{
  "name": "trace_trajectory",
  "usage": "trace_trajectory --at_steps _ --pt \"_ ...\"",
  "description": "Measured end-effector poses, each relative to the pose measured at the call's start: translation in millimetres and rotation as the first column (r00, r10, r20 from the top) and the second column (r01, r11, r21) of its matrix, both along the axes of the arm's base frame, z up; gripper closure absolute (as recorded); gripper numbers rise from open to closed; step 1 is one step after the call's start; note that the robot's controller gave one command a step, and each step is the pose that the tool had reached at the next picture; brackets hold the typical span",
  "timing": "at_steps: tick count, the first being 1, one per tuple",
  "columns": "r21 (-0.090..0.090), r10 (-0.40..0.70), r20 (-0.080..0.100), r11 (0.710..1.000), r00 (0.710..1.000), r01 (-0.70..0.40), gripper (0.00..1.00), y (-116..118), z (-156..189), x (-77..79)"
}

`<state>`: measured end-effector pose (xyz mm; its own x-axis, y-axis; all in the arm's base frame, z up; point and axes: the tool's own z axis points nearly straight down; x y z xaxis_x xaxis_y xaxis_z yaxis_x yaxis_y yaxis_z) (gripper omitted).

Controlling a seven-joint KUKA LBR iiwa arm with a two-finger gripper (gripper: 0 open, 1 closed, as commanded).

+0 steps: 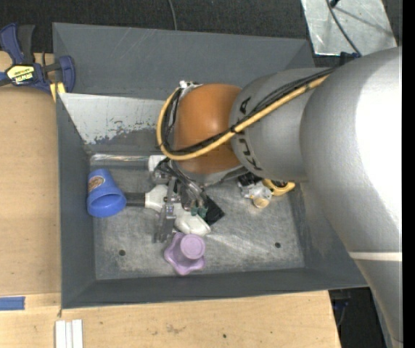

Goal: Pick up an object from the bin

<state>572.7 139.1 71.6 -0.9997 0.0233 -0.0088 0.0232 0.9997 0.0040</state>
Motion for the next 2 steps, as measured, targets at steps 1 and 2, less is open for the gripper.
trace_trajectory --at_steps 1,2 --pt "-0.003 -0.082 -0.005 0.997 0.997 0.082 0.0 -6 43 -19.0" --pt "-0.003 -0.002 -0.001 1.0 1.0 0.002 0.0 -1 5 -0.6"
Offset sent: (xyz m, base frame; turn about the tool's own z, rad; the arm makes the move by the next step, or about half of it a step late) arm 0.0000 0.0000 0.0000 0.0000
